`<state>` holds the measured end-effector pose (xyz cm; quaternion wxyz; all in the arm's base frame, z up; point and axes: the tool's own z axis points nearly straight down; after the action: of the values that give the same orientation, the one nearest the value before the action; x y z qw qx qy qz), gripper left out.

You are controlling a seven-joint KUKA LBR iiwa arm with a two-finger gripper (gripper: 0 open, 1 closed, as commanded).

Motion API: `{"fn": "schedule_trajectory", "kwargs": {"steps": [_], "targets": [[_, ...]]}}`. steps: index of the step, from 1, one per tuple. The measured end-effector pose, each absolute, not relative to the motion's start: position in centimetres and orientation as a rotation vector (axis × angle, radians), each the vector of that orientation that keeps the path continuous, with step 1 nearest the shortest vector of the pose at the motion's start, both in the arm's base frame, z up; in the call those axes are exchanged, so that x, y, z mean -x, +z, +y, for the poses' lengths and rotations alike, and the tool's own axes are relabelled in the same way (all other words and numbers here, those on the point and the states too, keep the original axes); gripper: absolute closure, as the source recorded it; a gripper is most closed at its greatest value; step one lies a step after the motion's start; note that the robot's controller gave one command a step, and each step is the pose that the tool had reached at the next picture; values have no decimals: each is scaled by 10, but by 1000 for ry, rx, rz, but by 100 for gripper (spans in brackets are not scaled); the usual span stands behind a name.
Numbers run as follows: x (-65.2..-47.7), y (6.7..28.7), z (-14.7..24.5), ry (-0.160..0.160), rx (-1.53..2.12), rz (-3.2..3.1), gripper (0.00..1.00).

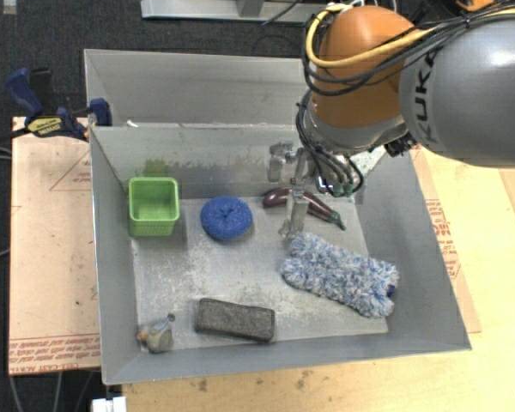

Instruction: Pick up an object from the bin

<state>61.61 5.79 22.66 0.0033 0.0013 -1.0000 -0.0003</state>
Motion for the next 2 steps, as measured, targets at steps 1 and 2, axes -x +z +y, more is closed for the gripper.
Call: {"fn": "schedule_trajectory", "kwargs": {"steps": [1, 2], "targets": [[-617, 232, 58, -2, -2, -3143, 0], [-624, 202, 37, -4, -96, -3150, 0]]}}
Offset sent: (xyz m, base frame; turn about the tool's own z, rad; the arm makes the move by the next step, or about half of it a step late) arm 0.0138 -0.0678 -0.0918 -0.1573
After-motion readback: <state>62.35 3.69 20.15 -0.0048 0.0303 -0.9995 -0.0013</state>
